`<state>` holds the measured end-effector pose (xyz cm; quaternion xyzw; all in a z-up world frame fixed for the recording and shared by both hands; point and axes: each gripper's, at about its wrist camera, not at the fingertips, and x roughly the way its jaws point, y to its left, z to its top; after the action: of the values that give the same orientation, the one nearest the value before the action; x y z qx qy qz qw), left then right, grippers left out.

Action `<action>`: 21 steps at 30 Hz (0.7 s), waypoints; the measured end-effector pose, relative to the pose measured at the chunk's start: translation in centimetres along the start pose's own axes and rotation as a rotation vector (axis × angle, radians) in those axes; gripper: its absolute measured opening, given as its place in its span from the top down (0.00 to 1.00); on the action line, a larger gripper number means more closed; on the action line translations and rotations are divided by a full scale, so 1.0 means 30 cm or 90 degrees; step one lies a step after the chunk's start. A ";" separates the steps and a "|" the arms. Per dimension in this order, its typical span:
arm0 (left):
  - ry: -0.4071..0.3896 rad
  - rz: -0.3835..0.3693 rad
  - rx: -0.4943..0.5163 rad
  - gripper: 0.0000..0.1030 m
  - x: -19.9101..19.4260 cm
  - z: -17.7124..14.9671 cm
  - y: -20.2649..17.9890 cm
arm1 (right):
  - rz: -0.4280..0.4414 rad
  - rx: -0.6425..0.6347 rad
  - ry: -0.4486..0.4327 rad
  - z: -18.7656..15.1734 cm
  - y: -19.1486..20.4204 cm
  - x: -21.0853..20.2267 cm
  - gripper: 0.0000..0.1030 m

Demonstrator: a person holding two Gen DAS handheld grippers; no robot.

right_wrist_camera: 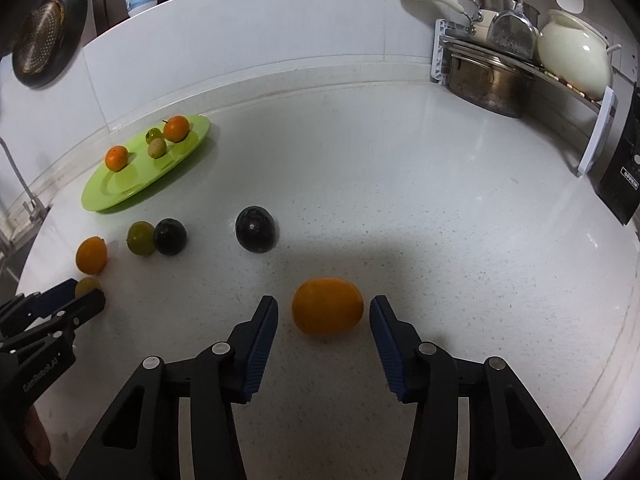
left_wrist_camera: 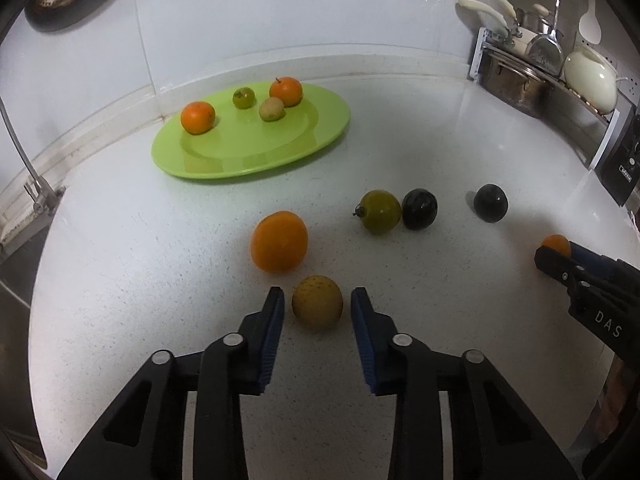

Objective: Organize fruits
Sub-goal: 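Grasp the yellow-brown round fruit with the left gripper while the right gripper grasps a tangerine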

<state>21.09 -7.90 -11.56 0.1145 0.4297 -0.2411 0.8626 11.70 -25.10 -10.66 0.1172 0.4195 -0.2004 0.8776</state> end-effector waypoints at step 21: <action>-0.049 -0.031 0.024 0.75 -0.099 0.027 0.022 | 0.061 -0.039 -0.029 0.036 0.076 -0.073 0.64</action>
<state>20.45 -6.72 -8.71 0.1111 0.3946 -0.2741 0.8700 12.24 -22.91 -8.18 0.1059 0.3990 -0.1475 0.8988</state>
